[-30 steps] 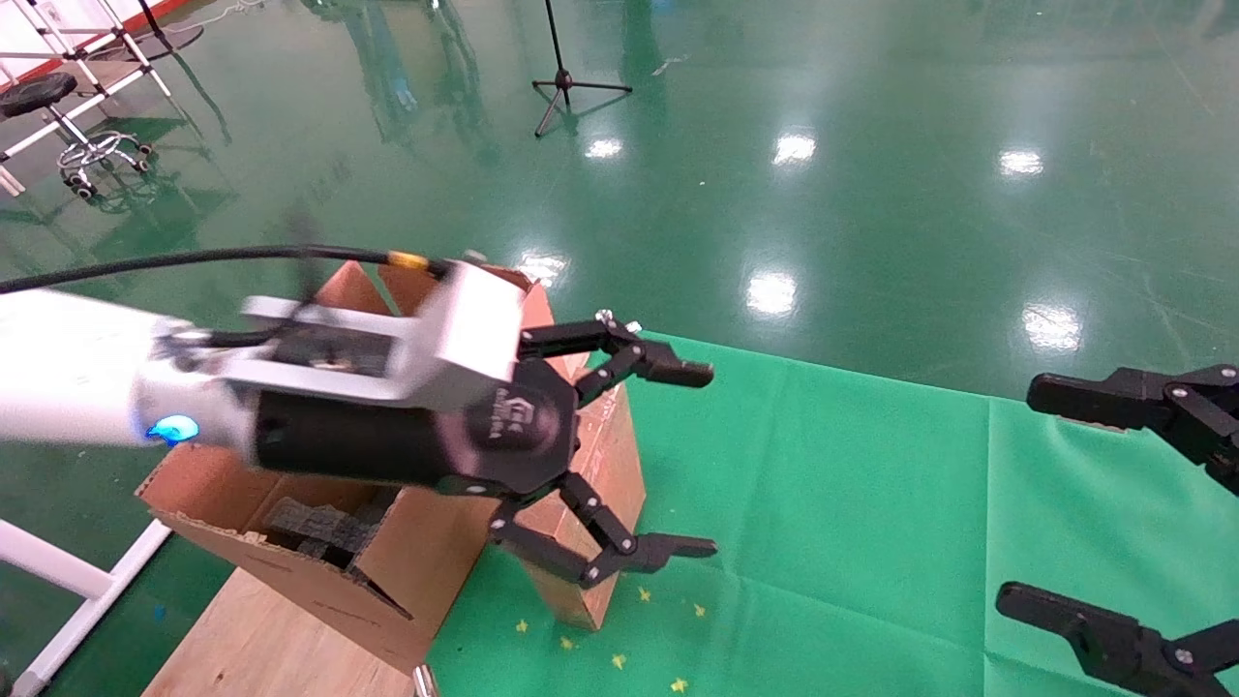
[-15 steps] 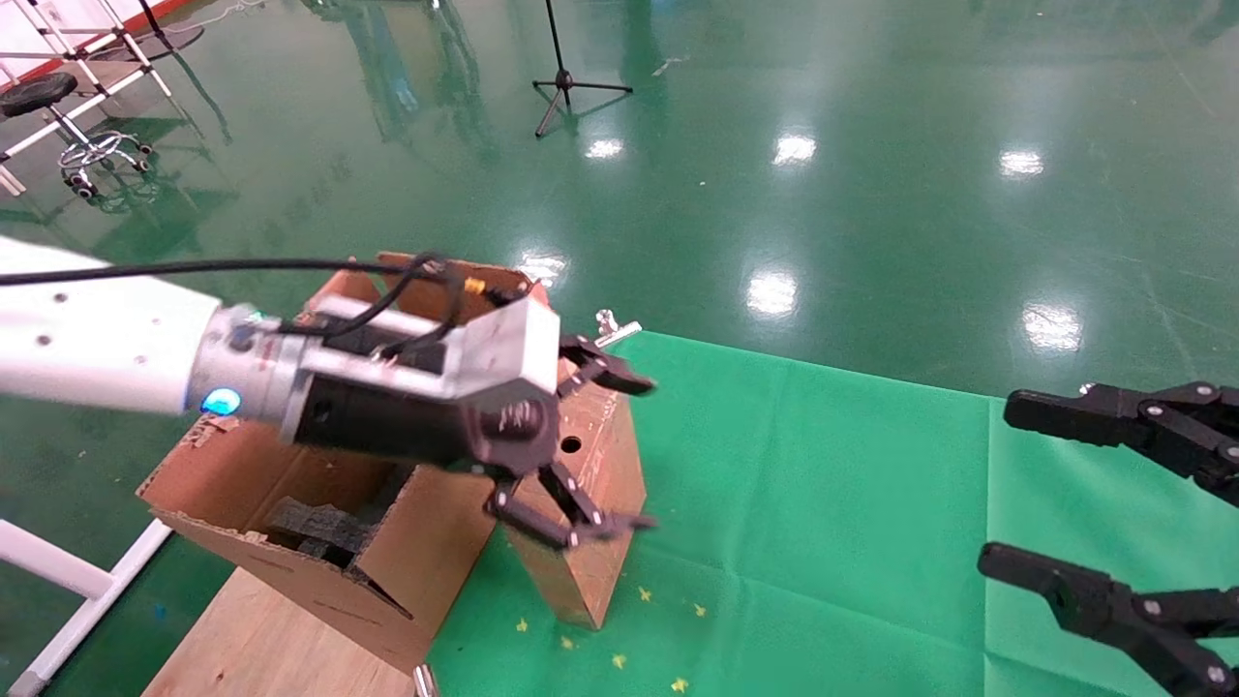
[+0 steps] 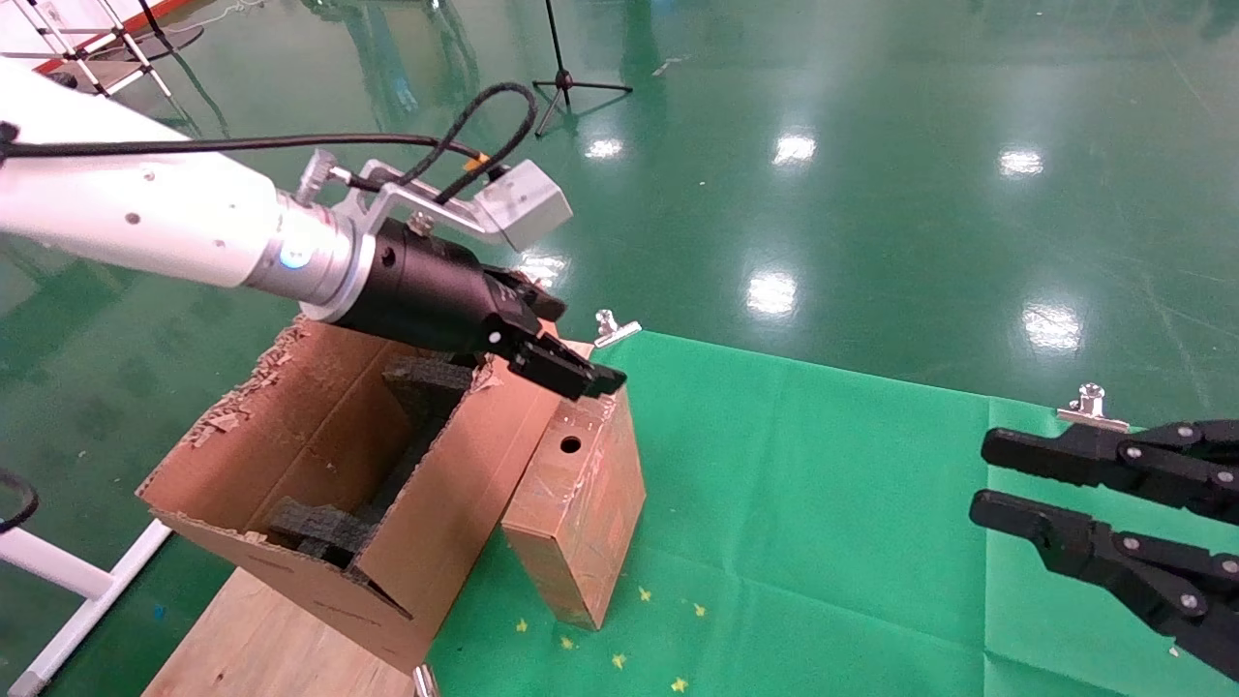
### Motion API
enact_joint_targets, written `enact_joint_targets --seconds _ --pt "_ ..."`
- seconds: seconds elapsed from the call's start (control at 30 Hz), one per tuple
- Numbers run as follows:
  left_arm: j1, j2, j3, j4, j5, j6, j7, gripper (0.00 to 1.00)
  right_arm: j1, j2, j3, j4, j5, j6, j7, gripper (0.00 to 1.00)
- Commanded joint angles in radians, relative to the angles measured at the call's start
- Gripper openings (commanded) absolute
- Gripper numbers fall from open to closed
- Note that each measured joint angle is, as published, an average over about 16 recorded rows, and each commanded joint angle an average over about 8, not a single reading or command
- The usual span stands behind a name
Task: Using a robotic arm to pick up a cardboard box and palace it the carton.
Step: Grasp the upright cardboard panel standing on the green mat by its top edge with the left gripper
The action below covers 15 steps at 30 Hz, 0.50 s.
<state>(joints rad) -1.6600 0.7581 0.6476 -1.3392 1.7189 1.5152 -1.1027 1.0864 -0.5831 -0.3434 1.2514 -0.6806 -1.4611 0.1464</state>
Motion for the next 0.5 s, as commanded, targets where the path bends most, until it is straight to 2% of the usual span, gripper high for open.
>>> enact_joint_targets --seconds 0.03,0.23,0.5 --pt "-0.028 0.019 0.013 0.002 0.034 0.019 -0.121 1.0 0.0 0.0 0.0 0.0 0.0 0.0 0.0 0.0" --pt "-0.045 0.04 0.06 -0.001 0.052 0.04 -0.275 1.0 0.0 0.0 0.0 0.0 0.0 0.0 0.0 0.0" --pt "-0.078 0.05 0.166 -0.006 0.063 0.05 -0.381 1.0 0.0 0.0 0.0 0.0 0.0 0.0 0.0 0.0"
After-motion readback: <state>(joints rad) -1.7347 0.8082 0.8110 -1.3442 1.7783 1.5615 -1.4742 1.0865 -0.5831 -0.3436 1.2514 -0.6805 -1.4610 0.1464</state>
